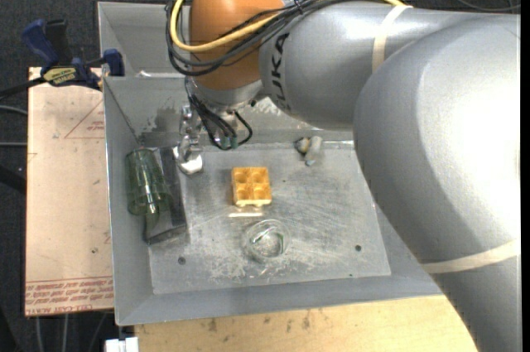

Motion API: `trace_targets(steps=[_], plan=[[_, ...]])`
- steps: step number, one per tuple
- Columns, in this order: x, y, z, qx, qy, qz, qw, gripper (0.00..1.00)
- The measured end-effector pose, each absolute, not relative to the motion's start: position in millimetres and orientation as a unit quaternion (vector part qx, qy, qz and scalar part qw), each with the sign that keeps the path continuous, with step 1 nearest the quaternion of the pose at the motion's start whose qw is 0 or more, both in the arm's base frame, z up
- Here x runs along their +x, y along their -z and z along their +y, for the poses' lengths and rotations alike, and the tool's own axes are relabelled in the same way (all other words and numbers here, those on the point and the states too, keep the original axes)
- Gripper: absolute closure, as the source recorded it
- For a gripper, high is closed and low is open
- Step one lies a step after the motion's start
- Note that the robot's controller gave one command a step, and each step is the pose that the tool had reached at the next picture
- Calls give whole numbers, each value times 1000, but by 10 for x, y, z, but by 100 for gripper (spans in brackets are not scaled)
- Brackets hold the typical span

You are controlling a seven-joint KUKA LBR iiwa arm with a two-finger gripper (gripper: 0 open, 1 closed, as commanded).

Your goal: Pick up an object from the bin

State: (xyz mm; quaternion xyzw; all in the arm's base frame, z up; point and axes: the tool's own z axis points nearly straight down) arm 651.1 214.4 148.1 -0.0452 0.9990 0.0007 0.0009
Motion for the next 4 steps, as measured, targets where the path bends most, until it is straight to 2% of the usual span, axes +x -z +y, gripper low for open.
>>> trace_targets(steps=[1, 2, 3, 4], plan=[[6112, -1354, 1875, -96, -1, 995, 2, 100], [6089, -1190, 2149, -163, 0, 987, 1, 100], [5655, -1190, 1509, -397, 0, 918, -1, 0], [5662, -1194, 1544, -398, -1, 917, 1, 0]])
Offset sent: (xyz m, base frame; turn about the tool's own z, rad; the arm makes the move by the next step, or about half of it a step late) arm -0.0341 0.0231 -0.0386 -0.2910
